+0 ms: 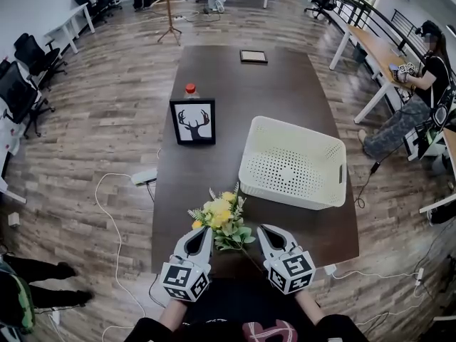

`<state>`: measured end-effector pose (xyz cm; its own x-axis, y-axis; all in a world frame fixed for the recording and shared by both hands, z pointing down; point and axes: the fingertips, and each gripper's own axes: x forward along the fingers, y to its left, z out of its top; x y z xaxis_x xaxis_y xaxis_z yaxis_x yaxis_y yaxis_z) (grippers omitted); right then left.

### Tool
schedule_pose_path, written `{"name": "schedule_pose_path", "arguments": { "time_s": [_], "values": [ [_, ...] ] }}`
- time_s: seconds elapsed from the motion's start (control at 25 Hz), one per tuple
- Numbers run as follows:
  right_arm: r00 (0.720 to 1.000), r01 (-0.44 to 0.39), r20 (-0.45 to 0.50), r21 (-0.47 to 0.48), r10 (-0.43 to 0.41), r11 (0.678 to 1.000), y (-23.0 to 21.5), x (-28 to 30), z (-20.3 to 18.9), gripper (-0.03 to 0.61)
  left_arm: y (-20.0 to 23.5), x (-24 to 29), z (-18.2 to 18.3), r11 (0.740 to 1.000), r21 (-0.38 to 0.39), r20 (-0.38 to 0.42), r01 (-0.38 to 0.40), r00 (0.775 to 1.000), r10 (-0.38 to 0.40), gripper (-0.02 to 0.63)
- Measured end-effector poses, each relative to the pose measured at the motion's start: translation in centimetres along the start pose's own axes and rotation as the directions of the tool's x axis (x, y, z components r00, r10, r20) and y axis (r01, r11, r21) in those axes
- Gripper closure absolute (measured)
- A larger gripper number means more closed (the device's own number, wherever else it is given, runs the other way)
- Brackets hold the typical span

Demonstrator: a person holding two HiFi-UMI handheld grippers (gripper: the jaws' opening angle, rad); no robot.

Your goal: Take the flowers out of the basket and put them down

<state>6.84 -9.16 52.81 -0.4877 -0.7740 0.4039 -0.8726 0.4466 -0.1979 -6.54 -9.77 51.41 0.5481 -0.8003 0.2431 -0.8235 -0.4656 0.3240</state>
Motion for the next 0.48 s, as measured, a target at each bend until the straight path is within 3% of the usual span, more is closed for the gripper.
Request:
{"name": "schedule_pose_path", "arguments": {
  "time_s": [0.12,0.32,0.48],
  "values": [
    [1.000,-0.008,0.023,0.032,0.008,0.999,-0.12,0.09,0.43,0.569,0.01,0.15,0.19,1.000,0.001,0.002,-0.001,1.000,0.001,0.606],
    [1.000,0.015,0.013,-0.072,-0.014,0.997,-0.03,0.28,0.36,0.571,0.08,0.24,0.13,1.000,0.004,0.003,-0.002,1.000,0.002,0.606],
    [1.000,0.019,0.014,-0.084,-0.018,0.996,0.04,0.31,0.34,0.571,0.11,0.41,0.30,1.000,0.010,0.002,-0.001,1.000,0.001,0.606]
  ]
}}
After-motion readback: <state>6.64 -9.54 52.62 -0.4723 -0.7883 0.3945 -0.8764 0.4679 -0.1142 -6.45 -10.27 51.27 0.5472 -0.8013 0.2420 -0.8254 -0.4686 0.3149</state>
